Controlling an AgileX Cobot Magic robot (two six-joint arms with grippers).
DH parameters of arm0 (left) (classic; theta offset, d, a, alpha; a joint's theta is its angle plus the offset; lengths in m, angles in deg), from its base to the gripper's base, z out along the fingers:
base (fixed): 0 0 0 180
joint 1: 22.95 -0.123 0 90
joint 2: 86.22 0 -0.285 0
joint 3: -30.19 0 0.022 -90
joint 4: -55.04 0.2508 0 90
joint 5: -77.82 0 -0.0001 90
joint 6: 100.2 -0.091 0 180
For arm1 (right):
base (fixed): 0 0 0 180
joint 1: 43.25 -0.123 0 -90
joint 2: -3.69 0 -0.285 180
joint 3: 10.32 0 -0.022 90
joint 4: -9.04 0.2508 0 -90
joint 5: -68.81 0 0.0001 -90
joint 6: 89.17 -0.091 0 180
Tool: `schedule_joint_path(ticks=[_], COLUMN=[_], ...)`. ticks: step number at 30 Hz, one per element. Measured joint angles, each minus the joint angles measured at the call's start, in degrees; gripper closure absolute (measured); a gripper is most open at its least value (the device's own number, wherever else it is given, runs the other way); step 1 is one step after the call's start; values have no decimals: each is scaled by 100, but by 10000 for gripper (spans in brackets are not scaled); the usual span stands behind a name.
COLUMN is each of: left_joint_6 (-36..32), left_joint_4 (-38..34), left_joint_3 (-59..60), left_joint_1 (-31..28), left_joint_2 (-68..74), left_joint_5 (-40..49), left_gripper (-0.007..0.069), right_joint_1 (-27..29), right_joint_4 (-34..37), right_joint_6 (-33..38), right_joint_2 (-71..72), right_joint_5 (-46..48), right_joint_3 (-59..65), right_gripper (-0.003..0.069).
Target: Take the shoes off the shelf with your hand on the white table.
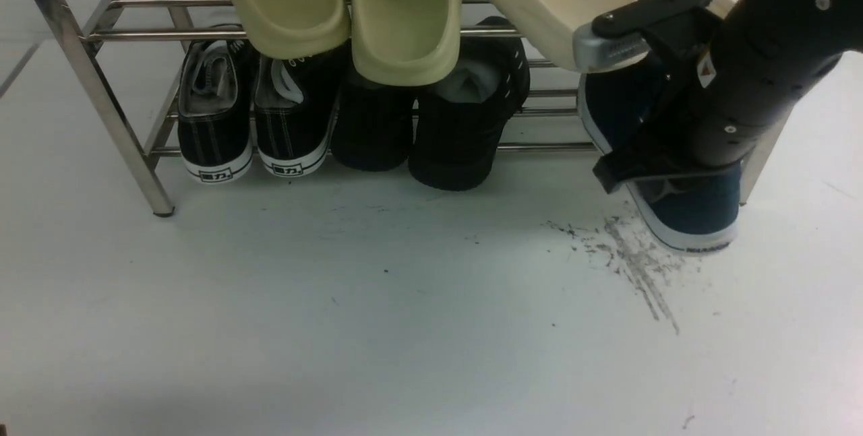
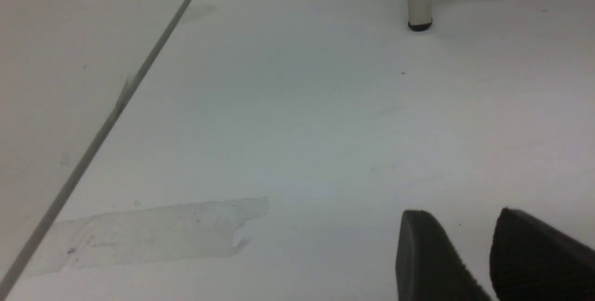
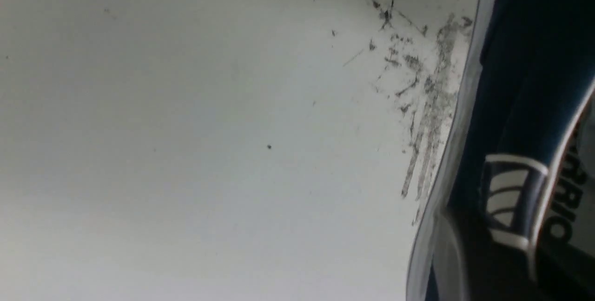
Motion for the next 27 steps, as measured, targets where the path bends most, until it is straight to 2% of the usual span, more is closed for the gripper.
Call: schedule_joint_path(ticks=[8, 11, 15, 18, 21, 23, 27], left_joint_6=[0, 0, 0, 0, 0, 0, 0], left_joint_4=[0, 0, 0, 0, 0, 0, 0], left_joint_3=[0, 0, 0, 0, 0, 0, 0], left_joint_1=[0, 0, 0, 0, 0, 0, 0], left_joint_2=[0, 0, 0, 0, 0, 0, 0], left_joint_5=[0, 0, 0, 0, 0, 0, 0], left_gripper=[383, 383, 383, 383, 383, 383, 383], right_joint_1=[-149, -413, -1238, -1681, -2170, -2300, -2337], right_joint_4=[298, 298, 447, 409, 212, 100, 67], right_joint_6=[-78, -320, -1154, -1644, -2289, -2624, -2846], right_joint_2=[768, 1018, 1214, 1173, 959, 706, 299], right_joint_5=[618, 614, 575, 383, -250, -686, -970], right_joint_3=[553, 946, 1409, 1424, 1424, 1424, 1389], right_gripper=[623, 623, 623, 623, 623, 623, 623])
